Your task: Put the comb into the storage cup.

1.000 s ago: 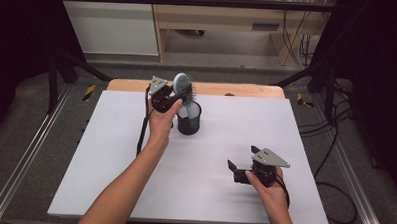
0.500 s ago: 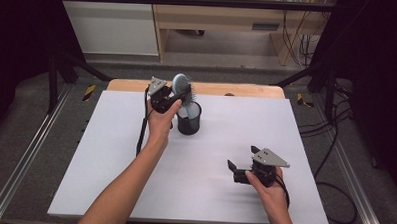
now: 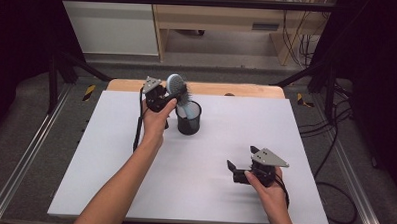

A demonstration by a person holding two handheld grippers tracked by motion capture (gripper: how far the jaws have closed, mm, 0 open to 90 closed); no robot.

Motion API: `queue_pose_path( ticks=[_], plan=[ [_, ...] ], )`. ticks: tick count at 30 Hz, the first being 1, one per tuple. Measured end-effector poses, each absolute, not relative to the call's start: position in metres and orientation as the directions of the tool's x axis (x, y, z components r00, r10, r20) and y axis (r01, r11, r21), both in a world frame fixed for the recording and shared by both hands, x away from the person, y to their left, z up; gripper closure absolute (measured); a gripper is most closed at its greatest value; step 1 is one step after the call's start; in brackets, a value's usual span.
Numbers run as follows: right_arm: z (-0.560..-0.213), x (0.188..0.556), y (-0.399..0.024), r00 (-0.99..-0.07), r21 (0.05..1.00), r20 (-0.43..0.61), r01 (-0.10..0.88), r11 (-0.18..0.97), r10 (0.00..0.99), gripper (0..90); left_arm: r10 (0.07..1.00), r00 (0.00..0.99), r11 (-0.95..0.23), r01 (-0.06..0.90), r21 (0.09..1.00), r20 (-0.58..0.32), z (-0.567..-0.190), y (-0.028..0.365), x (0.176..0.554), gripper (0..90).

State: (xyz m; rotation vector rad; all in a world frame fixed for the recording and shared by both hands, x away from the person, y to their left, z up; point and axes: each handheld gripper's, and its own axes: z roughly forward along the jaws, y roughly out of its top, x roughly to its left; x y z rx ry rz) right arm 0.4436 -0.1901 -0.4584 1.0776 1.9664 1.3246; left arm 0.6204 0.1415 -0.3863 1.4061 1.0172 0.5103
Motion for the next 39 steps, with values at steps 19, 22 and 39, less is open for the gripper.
queue_pose_path(
  ticks=[19,22,39],
  plan=[
    [-0.459,0.443,-0.190,-0.542,0.925,0.003,0.320,0.203,0.840,3.4,0.822,0.486,0.167,0.292,0.942,-0.296,-0.390,0.155,0.624,42.2],
    [-0.459,0.443,-0.190,-0.541,0.925,0.004,0.321,0.202,0.841,3.4,0.823,0.483,0.166,0.297,0.940,-0.298,-0.391,0.157,0.624,42.0],
    [-0.458,0.443,-0.190,-0.542,0.925,0.002,0.320,0.205,0.841,3.4,0.833,0.472,0.158,0.295,0.942,-0.287,-0.394,0.161,0.625,39.2]
  ],
)
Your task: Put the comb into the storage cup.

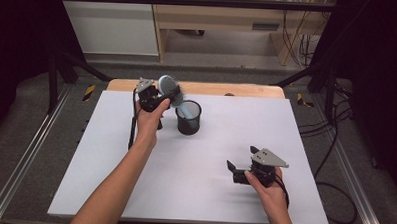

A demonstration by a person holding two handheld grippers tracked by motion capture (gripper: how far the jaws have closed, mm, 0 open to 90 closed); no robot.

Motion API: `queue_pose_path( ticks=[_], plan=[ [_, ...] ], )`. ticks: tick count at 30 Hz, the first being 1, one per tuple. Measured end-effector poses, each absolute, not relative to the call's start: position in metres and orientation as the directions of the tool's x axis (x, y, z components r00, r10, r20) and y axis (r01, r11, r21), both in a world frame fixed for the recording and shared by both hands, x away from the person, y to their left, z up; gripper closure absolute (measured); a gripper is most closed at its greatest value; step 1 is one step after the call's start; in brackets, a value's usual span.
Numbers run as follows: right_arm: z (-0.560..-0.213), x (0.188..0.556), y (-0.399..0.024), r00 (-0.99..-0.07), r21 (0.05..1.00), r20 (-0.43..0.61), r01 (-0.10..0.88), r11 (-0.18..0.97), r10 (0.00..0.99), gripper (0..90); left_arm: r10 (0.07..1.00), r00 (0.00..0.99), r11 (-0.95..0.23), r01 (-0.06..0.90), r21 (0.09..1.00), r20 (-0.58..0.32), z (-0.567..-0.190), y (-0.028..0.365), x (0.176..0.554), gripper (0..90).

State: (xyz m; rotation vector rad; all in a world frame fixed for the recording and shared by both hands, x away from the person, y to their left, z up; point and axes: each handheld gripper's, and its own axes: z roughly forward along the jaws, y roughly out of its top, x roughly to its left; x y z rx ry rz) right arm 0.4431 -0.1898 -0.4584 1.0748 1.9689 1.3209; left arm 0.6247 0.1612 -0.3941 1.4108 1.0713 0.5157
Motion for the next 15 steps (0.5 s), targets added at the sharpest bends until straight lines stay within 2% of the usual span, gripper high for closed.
queue_pose_path(
  ticks=[5,15],
  plan=[
    [-0.4585,0.4432,-0.1897,-0.543,0.925,0.002,0.320,0.205,0.840,3.4,0.842,0.476,0.126,0.282,0.951,-0.253,-0.3938,0.1603,0.6231,35.9],
    [-0.4584,0.4427,-0.1896,-0.544,0.925,0.002,0.320,0.205,0.839,3.3,0.857,0.468,0.089,0.279,0.956,-0.216,-0.3956,0.1595,0.6208,18.0]
  ],
)
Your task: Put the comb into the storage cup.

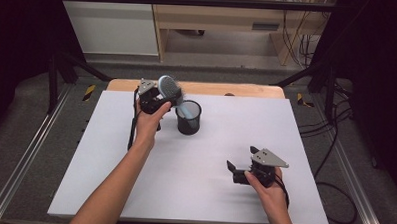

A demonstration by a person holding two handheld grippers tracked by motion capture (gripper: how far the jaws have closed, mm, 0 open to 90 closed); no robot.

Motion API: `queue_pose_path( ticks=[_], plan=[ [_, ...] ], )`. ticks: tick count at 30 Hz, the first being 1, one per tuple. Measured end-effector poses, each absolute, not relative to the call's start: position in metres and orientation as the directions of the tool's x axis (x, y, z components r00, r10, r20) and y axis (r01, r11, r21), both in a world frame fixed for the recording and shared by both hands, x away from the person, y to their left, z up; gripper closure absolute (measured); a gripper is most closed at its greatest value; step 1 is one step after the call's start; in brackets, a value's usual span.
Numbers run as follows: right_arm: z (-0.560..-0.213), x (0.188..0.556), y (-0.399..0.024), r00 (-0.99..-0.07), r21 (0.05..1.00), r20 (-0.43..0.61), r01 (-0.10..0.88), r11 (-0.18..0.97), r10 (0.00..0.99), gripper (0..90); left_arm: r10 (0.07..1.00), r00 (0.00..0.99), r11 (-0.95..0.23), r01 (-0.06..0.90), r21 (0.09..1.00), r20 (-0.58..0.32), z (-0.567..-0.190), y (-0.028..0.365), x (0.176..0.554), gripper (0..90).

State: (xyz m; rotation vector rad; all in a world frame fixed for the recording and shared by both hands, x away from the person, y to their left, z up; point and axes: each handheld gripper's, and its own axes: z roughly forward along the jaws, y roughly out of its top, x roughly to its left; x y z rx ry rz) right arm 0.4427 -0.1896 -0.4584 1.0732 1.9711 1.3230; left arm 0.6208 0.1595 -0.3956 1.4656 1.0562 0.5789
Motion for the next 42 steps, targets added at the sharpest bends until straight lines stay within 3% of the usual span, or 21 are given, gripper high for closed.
queue_pose_path(
  ticks=[4,10,42],
  plan=[
    [-0.4585,0.4428,-0.1893,-0.544,0.925,0.005,0.322,0.204,0.839,3.3,0.858,0.469,0.080,0.279,0.957,-0.208,-0.3950,0.1594,0.6199,9.9],
    [-0.4588,0.4431,-0.1886,-0.546,0.925,0.006,0.321,0.203,0.838,3.3,0.857,0.468,0.089,0.277,0.957,-0.215,-0.3950,0.1605,0.6192,5.6],
    [-0.4585,0.4432,-0.1887,-0.552,0.924,0.022,0.330,0.193,0.834,3.1,0.860,0.468,0.080,0.266,0.961,-0.202,-0.3970,0.1606,0.6129,3.6]
  ],
)
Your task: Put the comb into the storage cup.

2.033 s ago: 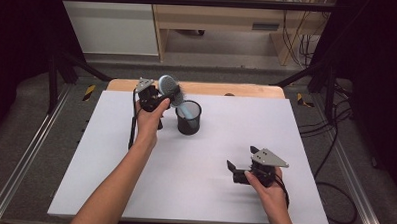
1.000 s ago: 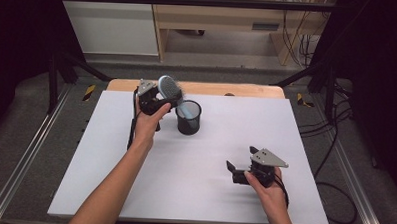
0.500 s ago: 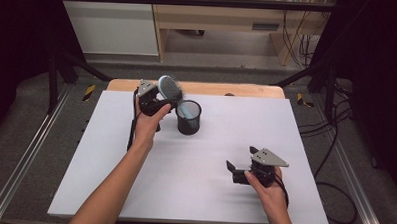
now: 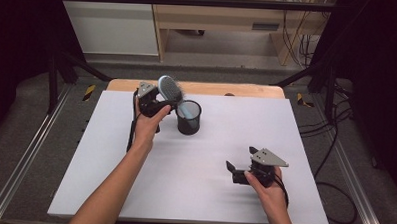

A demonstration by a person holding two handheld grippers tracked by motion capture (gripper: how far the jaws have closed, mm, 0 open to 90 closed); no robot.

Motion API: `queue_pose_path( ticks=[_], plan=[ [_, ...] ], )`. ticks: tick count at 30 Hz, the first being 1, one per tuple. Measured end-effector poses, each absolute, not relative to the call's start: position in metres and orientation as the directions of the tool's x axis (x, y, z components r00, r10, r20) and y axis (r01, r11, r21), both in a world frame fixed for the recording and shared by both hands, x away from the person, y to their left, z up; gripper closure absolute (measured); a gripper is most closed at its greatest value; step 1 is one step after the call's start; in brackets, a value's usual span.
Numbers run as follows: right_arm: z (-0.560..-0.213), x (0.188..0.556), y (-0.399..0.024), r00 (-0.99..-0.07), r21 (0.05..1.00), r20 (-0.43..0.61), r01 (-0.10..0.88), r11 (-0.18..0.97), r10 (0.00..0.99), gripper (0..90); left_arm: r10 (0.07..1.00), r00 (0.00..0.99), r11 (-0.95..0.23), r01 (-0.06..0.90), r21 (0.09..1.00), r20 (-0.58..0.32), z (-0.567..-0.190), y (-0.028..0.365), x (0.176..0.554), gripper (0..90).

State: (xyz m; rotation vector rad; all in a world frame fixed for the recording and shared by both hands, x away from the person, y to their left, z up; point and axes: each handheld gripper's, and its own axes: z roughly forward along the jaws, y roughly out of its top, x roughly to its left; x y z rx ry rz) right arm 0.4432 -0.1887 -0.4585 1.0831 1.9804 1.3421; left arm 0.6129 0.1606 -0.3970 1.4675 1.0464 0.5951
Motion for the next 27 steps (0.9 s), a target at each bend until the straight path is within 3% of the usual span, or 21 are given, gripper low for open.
queue_pose_path(
  ticks=[27],
  plan=[
    [-0.458,0.443,-0.188,-0.554,0.924,0.020,0.328,0.196,0.832,3.1,0.858,0.474,0.069,0.274,0.959,-0.198,-0.400,0.163,0.600,3.3]
  ],
)
